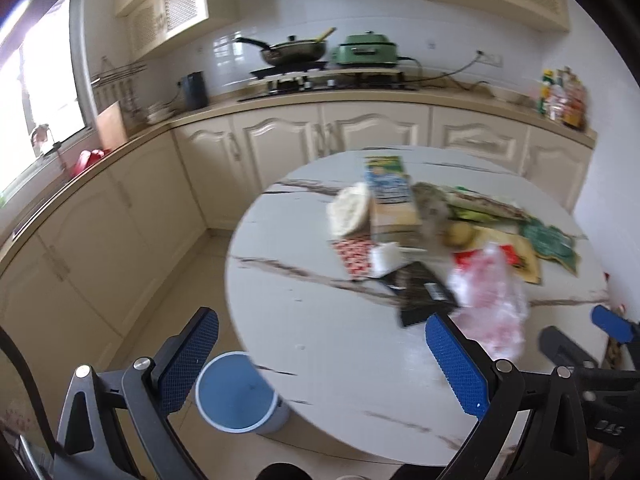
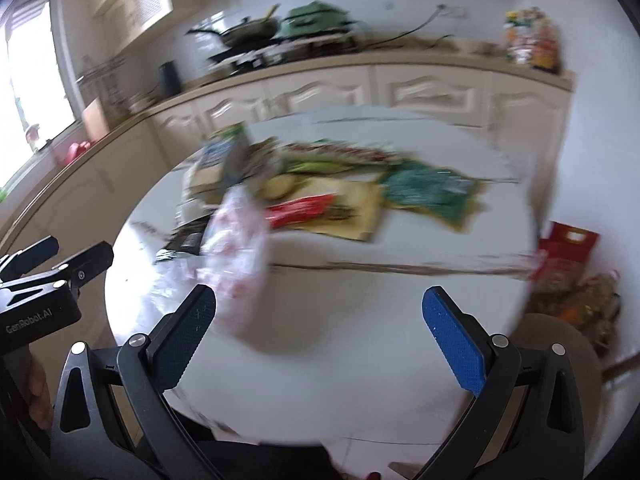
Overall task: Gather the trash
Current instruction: 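Grasp the clear plastic bag with the right tool while the left tool grasps the black wrapper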
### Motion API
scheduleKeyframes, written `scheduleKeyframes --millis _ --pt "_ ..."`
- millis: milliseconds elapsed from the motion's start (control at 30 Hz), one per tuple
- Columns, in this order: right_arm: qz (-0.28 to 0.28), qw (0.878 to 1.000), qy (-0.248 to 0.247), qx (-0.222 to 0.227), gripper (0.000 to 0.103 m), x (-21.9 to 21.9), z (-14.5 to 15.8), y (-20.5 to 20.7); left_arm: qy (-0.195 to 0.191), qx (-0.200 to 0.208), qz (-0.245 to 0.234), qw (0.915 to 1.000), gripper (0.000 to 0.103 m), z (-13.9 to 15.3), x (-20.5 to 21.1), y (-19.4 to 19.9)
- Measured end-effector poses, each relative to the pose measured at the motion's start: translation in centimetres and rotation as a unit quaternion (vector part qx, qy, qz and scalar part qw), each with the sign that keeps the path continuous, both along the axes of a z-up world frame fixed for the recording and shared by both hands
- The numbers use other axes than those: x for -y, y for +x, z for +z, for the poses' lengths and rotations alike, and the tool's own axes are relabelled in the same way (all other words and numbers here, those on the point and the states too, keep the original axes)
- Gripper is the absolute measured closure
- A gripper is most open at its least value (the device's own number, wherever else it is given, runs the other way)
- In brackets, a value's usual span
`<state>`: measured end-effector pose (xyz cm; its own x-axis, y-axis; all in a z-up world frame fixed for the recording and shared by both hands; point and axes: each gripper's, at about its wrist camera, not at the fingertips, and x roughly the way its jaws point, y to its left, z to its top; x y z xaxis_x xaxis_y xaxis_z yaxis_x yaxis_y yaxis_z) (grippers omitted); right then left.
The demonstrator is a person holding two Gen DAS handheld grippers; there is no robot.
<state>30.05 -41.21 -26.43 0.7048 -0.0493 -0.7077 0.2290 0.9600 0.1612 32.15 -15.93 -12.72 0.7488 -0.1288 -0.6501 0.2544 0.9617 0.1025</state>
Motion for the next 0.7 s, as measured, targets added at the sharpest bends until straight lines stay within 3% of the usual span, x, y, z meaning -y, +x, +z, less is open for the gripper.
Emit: scheduleKeyframes --millis 233,267,300,333,367,533,700 --pt "0.048 0.998 0.019 -0.033 0.002 -3.1 -2.4 5.8 -0.009 -0.002 0.012 0.9999 0.001 -2.1 1.0 1.0" --pt "0.044 0.998 0.018 -0.04 0.006 -3.2 -2.7 6.1 -0.013 -0.005 0.009 0.9999 0.001 -2.4 0.4 0.6" --pt "0.044 0.998 0.019 -0.044 0.019 -3.1 -2.9 6.3 -0.017 -0.009 0.005 0.9998 0.001 -2.6 0.3 0.8" --pt "0.052 0.997 0.027 -0.043 0.039 -3.1 -3.1 6.3 -0.021 -0.014 0.001 0.9997 0.001 -2.7 -0.1 0.8" --pt "0.06 0.997 0.033 -0.042 0.049 -3.0 -3.3 6.3 -0.025 -0.018 -0.002 0.9995 0.001 -2.8 -0.2 0.6" --pt "0.083 0.996 0.029 -0.03 0.063 -2.2 -2.9 4.9 -0.056 -0.062 -0.033 0.9959 0.001 -3.6 0.8 1.4" --pt "0.039 0.999 -0.029 -0.01 0.064 -0.8 -1.0 2.8 -0.078 -0.096 -0.053 0.9909 0.001 -4.2 2.8 2.7"
